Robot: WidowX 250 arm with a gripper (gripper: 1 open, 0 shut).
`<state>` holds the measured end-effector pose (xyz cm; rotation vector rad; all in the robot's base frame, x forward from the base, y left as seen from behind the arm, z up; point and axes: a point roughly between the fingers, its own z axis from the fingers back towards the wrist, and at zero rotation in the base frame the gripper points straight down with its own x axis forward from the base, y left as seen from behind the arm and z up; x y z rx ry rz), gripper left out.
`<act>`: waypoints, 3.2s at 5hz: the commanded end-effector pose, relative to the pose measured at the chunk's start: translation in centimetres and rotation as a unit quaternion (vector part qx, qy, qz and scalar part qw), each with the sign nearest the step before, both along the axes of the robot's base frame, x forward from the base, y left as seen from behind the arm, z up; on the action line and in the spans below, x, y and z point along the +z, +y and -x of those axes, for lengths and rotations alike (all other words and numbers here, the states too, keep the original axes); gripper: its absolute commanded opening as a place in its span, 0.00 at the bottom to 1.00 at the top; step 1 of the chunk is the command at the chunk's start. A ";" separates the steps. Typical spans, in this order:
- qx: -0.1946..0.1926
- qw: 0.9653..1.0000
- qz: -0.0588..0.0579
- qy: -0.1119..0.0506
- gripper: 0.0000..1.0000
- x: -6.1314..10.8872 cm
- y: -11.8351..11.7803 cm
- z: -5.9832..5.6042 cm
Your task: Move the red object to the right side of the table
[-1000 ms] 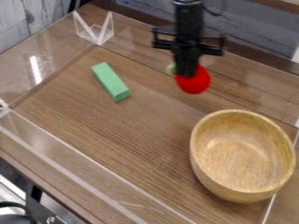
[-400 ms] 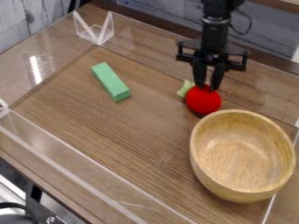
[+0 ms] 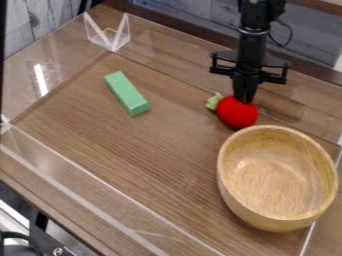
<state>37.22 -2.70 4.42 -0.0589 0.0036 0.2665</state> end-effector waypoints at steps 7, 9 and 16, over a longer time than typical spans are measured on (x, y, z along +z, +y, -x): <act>0.033 0.999 -0.022 -0.014 1.00 3.4 -0.1 -0.4; -0.012 0.999 -0.019 -0.028 1.00 3.6 0.4 -0.2; -0.161 0.986 -0.008 -0.052 1.00 8.3 1.4 3.1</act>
